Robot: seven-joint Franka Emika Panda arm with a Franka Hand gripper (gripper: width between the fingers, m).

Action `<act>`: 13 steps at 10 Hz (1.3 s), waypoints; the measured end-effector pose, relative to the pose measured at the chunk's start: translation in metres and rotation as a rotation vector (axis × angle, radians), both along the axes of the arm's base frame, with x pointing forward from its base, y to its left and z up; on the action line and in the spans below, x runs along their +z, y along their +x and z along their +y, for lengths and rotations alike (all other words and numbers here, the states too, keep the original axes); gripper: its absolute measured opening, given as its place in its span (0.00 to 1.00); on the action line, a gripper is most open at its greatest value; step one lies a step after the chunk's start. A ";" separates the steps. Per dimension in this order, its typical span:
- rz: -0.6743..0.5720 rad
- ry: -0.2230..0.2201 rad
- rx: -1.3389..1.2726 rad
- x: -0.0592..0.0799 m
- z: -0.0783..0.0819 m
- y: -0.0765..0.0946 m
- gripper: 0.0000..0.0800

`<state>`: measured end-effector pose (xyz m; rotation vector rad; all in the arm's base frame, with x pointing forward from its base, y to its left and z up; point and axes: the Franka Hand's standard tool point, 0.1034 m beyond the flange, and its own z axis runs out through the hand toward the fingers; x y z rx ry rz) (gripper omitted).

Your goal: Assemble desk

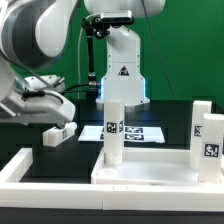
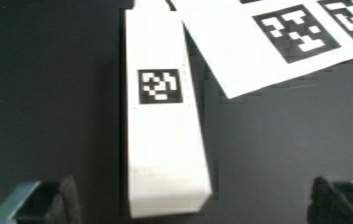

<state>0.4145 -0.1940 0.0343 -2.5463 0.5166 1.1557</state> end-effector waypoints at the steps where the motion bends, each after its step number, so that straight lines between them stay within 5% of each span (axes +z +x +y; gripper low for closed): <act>1: 0.025 -0.005 -0.004 -0.011 0.000 -0.007 0.81; 5: 0.041 -0.030 -0.012 -0.025 0.011 -0.014 0.81; 6: 0.041 -0.029 -0.013 -0.025 0.010 -0.014 0.69; 7: 0.041 -0.029 -0.013 -0.025 0.010 -0.014 0.69; 8: 0.041 -0.030 -0.013 -0.024 0.010 -0.014 0.44; 9: 0.041 -0.030 -0.013 -0.024 0.010 -0.014 0.36; 13: 0.042 -0.030 -0.014 -0.024 0.010 -0.015 0.36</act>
Offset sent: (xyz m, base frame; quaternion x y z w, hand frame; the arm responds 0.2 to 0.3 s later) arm -0.0048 0.0261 -0.0202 0.0186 0.0002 0.0382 0.9991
